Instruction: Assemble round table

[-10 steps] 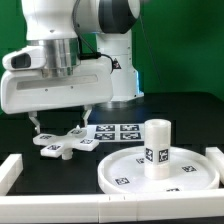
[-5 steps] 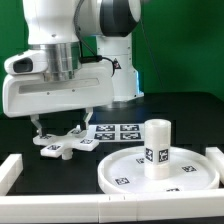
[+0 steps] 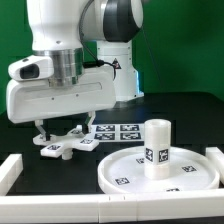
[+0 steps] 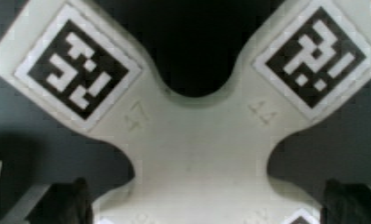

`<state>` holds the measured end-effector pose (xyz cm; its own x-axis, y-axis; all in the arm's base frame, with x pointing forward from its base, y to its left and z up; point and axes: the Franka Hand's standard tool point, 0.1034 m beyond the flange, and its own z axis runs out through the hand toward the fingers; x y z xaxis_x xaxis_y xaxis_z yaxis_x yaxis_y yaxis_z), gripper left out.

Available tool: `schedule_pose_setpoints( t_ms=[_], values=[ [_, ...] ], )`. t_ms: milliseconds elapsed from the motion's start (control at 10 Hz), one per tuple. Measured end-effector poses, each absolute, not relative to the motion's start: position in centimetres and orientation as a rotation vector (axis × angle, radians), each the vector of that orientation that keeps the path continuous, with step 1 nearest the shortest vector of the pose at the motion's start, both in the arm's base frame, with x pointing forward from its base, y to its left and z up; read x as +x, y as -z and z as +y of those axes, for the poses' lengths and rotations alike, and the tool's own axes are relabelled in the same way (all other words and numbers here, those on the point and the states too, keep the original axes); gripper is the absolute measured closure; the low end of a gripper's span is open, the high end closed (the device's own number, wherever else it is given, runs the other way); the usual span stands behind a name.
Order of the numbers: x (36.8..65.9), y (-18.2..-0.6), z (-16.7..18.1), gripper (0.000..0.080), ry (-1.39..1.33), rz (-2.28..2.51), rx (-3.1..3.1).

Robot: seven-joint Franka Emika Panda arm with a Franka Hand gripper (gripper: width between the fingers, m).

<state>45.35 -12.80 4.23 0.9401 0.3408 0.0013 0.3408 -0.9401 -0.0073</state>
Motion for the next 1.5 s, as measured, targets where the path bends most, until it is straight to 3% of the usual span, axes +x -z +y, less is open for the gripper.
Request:
schedule_pose_setpoints(
  t_ms=[1500],
  values=[
    [44.4,-2.7,-13.2,0.0150,-0.048,-0.523,-3.082]
  ],
)
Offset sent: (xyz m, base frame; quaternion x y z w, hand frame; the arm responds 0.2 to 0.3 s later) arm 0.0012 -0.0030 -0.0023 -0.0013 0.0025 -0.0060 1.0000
